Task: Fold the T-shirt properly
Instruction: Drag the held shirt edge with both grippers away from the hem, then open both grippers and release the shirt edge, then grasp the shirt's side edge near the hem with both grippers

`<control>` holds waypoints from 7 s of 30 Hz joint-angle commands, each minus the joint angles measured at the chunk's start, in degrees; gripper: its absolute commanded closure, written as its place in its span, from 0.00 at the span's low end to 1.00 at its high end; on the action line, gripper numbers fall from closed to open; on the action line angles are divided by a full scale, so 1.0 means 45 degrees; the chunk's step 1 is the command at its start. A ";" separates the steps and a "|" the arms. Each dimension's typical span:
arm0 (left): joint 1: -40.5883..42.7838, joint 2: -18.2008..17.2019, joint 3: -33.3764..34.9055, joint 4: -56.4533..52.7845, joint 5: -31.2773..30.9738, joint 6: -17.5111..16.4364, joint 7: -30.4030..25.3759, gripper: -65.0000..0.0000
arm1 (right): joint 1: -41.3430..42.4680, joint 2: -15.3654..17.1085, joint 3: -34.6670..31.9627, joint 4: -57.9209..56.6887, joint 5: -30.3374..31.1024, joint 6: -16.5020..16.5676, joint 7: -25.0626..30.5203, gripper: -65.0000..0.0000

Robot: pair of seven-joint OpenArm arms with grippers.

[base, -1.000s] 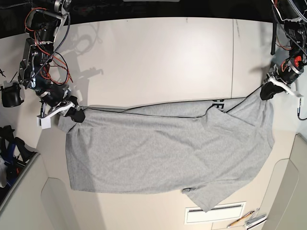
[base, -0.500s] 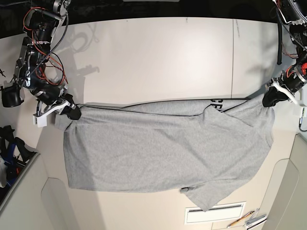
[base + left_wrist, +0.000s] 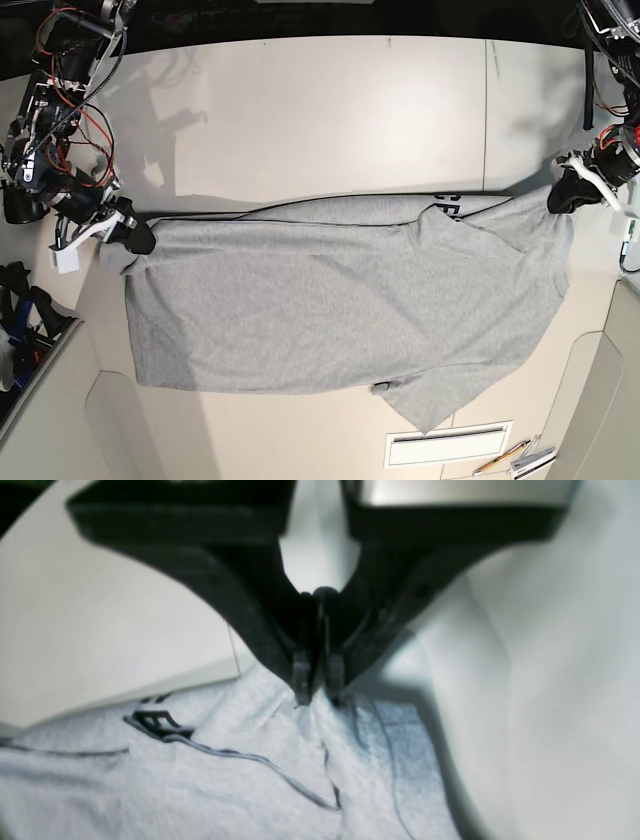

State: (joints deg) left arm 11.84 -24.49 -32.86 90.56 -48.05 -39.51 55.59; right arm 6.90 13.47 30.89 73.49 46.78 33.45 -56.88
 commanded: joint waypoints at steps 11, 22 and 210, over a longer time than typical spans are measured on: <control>0.2463 -0.0272 -0.1778 0.2055 -0.0801 -0.0110 -0.0151 1.00 | -0.2798 0.0253 0.0325 0.2744 0.0602 0.0092 0.0112 1.00; 0.4002 -0.0267 -0.1885 0.2744 -0.1122 -0.0110 0.0194 1.00 | -0.4391 0.0257 0.0374 0.4002 0.0835 0.0087 0.0010 1.00; -0.6013 -0.1462 0.4061 -0.8330 0.2579 -0.0083 -0.3444 0.34 | 0.4527 0.1049 -0.2458 -0.7169 -0.6105 -0.0831 0.6747 0.43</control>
State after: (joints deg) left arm -14.17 -30.30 -14.52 52.45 -36.49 -39.29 39.38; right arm 26.39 17.76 19.99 40.82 19.70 30.17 -24.97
